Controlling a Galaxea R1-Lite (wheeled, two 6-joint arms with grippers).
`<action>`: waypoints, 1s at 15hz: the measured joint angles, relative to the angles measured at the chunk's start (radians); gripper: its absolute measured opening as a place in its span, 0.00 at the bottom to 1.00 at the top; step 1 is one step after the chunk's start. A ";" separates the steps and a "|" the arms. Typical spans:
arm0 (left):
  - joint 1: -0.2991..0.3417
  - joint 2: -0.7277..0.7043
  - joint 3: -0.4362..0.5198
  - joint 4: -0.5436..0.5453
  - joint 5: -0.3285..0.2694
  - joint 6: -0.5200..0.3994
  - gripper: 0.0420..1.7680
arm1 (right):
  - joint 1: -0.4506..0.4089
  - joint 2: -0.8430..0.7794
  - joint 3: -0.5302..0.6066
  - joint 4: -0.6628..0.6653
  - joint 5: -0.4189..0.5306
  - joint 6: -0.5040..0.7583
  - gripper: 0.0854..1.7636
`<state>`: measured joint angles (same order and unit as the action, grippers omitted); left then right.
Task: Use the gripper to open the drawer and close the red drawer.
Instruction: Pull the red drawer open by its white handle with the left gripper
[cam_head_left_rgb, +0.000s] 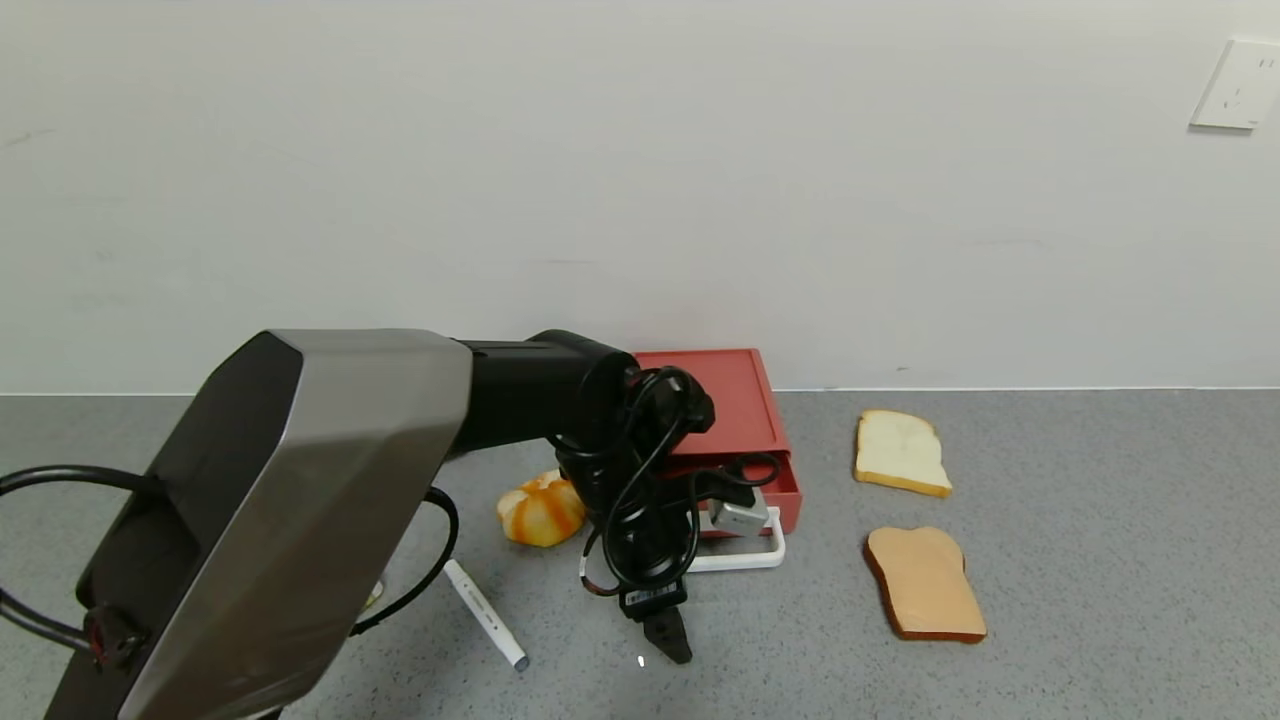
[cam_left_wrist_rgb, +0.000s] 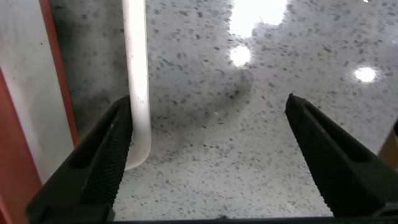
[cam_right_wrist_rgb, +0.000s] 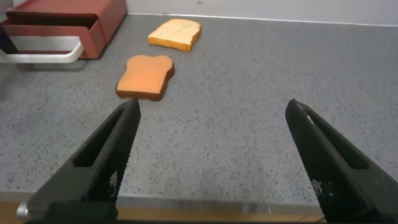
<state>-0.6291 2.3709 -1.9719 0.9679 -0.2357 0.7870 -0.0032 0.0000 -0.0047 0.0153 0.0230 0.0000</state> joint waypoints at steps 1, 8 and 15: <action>-0.008 -0.006 0.006 0.004 0.000 -0.002 0.98 | 0.000 0.000 0.000 0.000 0.000 0.000 0.97; -0.041 -0.042 0.084 -0.016 0.009 -0.001 0.98 | 0.000 0.000 0.000 0.000 0.000 0.000 0.97; -0.085 -0.083 0.214 -0.166 0.019 -0.012 0.98 | 0.000 0.000 0.000 0.000 0.000 0.000 0.97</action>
<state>-0.7138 2.2874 -1.7579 0.8019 -0.2172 0.7753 -0.0032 0.0000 -0.0047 0.0153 0.0226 0.0000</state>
